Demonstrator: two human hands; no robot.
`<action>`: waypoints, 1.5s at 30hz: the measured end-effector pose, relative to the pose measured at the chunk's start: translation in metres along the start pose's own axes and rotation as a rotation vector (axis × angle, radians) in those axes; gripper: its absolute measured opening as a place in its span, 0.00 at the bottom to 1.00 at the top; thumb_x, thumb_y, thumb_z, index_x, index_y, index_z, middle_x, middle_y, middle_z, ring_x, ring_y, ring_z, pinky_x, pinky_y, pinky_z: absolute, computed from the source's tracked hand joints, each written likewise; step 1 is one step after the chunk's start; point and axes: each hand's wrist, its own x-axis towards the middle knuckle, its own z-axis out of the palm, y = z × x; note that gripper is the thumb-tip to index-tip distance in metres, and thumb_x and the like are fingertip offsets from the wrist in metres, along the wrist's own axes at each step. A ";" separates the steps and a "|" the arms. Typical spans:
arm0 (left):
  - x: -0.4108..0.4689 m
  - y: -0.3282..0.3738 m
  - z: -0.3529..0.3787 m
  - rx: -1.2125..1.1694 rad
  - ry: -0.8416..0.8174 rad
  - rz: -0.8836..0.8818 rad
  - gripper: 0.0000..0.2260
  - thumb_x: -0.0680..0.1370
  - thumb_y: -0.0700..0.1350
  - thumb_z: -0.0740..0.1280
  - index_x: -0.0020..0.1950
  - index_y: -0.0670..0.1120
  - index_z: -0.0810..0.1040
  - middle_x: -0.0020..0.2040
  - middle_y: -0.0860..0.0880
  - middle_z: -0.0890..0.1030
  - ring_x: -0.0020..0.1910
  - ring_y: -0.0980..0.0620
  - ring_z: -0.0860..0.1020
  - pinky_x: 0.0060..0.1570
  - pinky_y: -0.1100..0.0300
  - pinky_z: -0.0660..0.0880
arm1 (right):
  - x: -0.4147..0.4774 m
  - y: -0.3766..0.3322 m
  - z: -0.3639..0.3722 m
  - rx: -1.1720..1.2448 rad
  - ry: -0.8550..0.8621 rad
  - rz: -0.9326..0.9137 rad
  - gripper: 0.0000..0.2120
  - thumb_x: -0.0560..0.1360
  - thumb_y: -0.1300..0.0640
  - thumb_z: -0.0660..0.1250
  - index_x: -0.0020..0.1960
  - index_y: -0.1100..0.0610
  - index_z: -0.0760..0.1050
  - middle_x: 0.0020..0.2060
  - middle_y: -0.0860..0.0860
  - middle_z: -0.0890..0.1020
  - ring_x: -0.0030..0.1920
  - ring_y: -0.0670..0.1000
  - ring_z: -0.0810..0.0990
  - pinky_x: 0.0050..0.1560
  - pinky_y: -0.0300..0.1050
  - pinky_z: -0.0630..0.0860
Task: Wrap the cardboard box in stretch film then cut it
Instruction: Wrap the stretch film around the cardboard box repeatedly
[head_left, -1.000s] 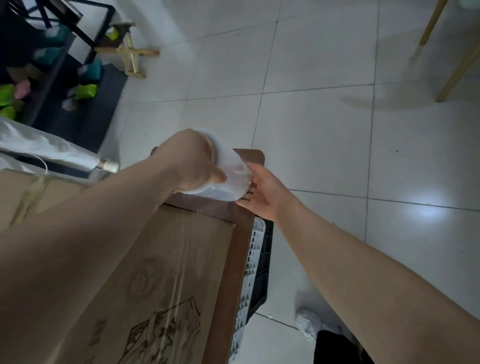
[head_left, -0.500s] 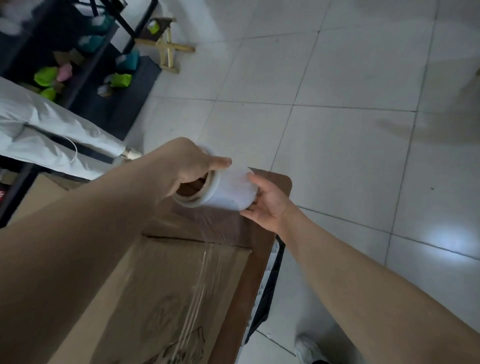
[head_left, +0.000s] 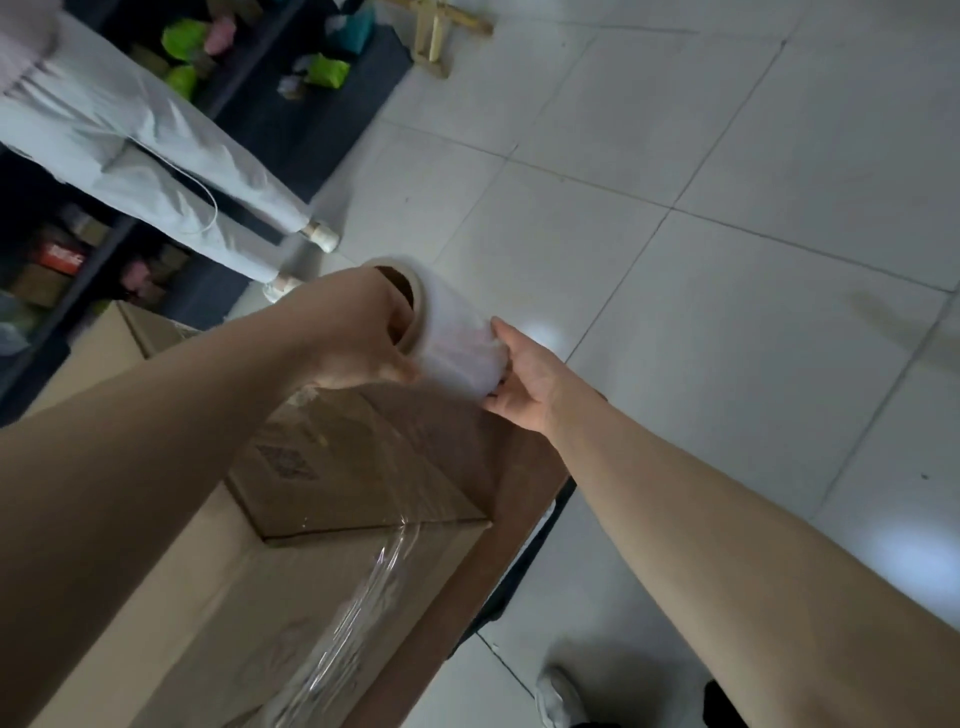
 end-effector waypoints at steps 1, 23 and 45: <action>0.002 -0.002 -0.002 -0.017 -0.008 -0.008 0.08 0.67 0.48 0.76 0.36 0.45 0.81 0.31 0.48 0.78 0.28 0.52 0.74 0.28 0.60 0.68 | 0.003 -0.001 0.002 0.006 -0.011 0.005 0.20 0.80 0.49 0.63 0.67 0.59 0.74 0.63 0.57 0.80 0.64 0.56 0.78 0.66 0.57 0.73; 0.048 -0.044 -0.014 -0.132 0.085 -0.182 0.16 0.70 0.56 0.73 0.38 0.44 0.79 0.33 0.48 0.78 0.33 0.51 0.76 0.30 0.59 0.68 | 0.065 -0.004 0.051 -0.171 -0.052 0.133 0.20 0.79 0.45 0.60 0.58 0.61 0.76 0.42 0.56 0.79 0.35 0.53 0.79 0.44 0.48 0.78; 0.050 -0.083 -0.048 -0.429 0.105 -0.502 0.18 0.69 0.54 0.76 0.51 0.43 0.85 0.49 0.44 0.84 0.47 0.47 0.81 0.54 0.49 0.77 | 0.094 -0.015 0.103 -0.223 -0.175 0.382 0.16 0.79 0.49 0.58 0.57 0.59 0.76 0.45 0.57 0.80 0.41 0.54 0.78 0.45 0.49 0.75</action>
